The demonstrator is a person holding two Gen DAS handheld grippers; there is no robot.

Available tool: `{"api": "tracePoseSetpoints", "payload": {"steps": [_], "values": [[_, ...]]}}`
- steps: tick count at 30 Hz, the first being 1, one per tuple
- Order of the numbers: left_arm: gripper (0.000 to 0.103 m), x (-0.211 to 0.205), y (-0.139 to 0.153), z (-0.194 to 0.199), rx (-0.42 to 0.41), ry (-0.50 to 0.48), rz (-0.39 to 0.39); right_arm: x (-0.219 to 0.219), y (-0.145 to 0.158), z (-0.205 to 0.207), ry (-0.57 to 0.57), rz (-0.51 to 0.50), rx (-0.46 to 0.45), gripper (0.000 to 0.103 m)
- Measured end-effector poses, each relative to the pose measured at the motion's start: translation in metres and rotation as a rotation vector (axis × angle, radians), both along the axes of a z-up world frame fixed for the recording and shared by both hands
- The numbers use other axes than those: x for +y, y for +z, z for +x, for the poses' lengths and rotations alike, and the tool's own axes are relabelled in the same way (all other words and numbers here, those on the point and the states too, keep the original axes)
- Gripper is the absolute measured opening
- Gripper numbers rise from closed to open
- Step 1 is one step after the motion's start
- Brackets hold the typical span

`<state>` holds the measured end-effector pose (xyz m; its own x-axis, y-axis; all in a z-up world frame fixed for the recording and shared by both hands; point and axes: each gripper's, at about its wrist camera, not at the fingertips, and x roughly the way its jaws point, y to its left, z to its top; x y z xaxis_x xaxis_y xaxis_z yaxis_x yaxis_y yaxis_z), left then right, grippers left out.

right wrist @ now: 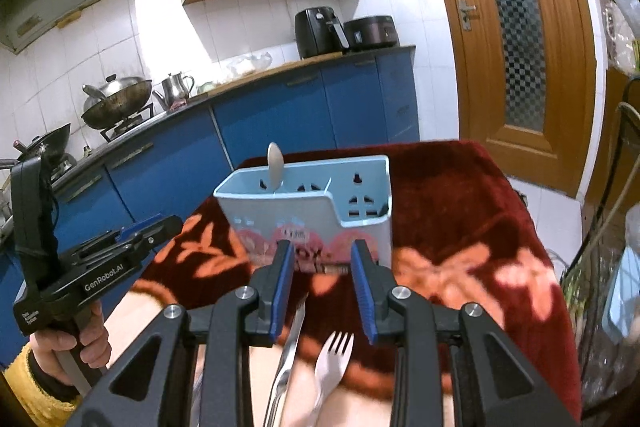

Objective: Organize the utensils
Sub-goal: 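Open the left tool, releasing the spoon, and withdraw from the caddy, then grasp a metal fork with the left tool while the right tool grasps a metal fork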

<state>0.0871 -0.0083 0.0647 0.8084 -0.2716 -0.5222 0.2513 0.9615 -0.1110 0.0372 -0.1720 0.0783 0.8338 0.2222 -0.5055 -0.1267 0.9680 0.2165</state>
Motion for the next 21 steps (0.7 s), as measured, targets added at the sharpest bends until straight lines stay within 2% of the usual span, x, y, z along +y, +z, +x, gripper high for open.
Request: {"api": "tracePoseSetpoints", "payload": {"steps": [3,11,21], "values": [[0.029,0.001,-0.006,-0.006,0.041,-0.001,0.031,0.000,-0.007,-0.009,-0.007,0.000,0.035,0.033],[0.029,0.002,-0.027,-0.016,0.153,-0.024,0.047,0.000,-0.028,-0.021,-0.008,0.010,0.127,0.033],[0.029,-0.004,-0.051,-0.022,0.225,-0.040,0.081,-0.002,-0.050,-0.030,-0.005,0.014,0.202,0.033]]}}
